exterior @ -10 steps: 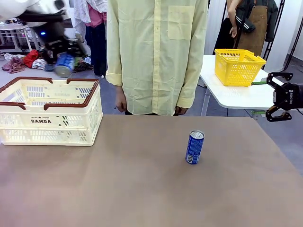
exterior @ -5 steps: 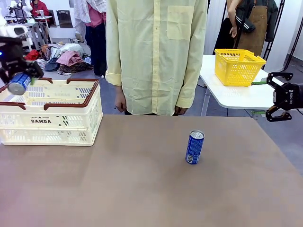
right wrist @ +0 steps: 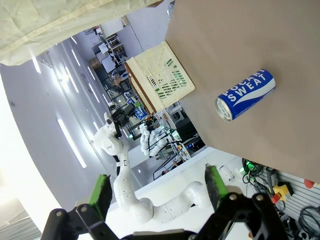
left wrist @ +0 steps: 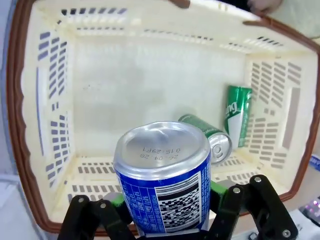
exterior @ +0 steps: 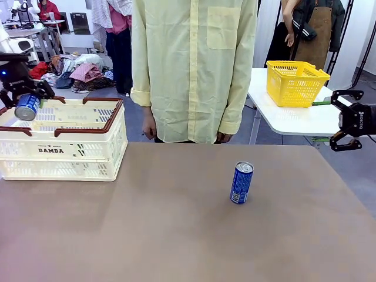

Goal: Place the drinks into the Shopping basket.
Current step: Pick up one drink and place it into the Shopping basket.

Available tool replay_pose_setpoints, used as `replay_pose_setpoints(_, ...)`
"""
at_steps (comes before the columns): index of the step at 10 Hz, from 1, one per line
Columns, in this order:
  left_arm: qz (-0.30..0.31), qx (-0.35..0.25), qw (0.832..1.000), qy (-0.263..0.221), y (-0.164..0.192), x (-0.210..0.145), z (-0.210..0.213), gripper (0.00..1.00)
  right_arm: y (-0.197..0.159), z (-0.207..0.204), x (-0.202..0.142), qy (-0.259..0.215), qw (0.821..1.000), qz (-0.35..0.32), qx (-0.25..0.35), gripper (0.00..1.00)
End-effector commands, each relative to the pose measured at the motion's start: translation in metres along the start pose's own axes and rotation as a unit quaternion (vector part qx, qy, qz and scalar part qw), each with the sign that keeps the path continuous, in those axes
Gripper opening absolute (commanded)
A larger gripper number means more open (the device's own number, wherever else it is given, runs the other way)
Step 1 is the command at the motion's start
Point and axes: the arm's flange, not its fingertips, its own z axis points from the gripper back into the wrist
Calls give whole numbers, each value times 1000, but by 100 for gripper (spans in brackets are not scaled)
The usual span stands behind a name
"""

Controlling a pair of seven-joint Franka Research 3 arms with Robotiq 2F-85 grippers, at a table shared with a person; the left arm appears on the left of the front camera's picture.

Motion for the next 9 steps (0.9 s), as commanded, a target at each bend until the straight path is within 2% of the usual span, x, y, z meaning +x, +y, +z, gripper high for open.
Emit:
replay_pose_setpoints(1,-14,8,1000,8,4,-2,4,0,3,2,-1,4,1000,2,-3,100)
replay_pose_setpoints(2,0,0,1000,0,0,0,0,0,3,2,-1,4,1000,2,-3,100)
replay_pose_setpoints(4,-77,59,995,2,-15,30,-9,0,3,2,-1,4,1000,2,-3,100)
replay_pose_setpoints(6,-92,61,994,5,-16,35,-24,0,3,2,-1,4,1000,2,-3,100)
replay_pose_setpoints(7,-92,66,993,-16,-14,37,-32,0,3,2,-1,4,1000,2,-3,100)
replay_pose_setpoints(9,-98,54,994,-2,-8,40,-51,0,3,2,-1,4,1000,2,-3,100)
